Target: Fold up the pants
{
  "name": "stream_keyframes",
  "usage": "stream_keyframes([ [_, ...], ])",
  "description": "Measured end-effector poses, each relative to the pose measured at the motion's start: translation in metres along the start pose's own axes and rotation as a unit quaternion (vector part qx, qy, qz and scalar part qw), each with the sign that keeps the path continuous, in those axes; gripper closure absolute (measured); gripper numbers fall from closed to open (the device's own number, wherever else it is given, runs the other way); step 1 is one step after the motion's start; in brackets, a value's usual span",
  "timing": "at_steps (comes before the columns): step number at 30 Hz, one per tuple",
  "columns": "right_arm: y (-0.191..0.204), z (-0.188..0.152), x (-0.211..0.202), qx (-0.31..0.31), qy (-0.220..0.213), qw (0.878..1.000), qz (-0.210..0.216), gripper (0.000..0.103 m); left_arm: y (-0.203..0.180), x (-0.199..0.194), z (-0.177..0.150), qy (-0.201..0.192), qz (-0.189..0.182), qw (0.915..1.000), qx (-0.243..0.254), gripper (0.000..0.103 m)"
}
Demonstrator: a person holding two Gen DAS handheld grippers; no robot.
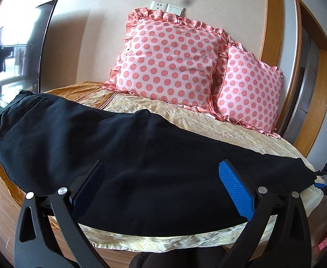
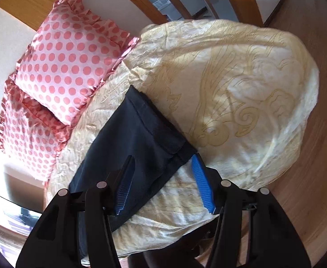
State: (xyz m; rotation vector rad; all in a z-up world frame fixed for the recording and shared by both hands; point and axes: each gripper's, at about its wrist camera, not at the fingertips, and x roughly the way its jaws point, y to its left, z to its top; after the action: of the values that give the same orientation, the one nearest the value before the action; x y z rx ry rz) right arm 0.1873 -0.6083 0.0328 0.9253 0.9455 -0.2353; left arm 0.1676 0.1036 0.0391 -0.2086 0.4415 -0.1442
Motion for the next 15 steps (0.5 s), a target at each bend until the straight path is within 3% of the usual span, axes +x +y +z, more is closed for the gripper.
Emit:
stream_keyframes([
  [5, 0.001, 0.001, -0.003, 0.023, -0.013, 0.999, 0.048, 0.047, 0.005, 0.001, 0.000, 0.005, -0.005, 0.9999, -0.011, 0.002],
  [7, -0.005, 0.000, 0.000, 0.043, -0.010, 0.999, 0.026, 0.048, 0.006, 0.000, 0.000, 0.001, -0.001, 1.0000, -0.009, 0.002],
  [9, -0.009, -0.004, -0.001, 0.065, -0.018, 0.998, 0.016, 0.056, 0.008, -0.001, -0.001, -0.001, 0.002, 0.9999, -0.010, 0.002],
  [12, -0.003, -0.014, -0.002, 0.080, -0.025, 0.996, 0.005, 0.056, 0.014, -0.003, 0.000, -0.003, 0.005, 0.9998, -0.017, 0.002],
  [15, 0.001, -0.018, 0.010, 0.093, -0.012, 0.994, 0.050, 0.055, 0.022, -0.004, 0.000, -0.006, 0.010, 0.9997, -0.024, 0.002],
])
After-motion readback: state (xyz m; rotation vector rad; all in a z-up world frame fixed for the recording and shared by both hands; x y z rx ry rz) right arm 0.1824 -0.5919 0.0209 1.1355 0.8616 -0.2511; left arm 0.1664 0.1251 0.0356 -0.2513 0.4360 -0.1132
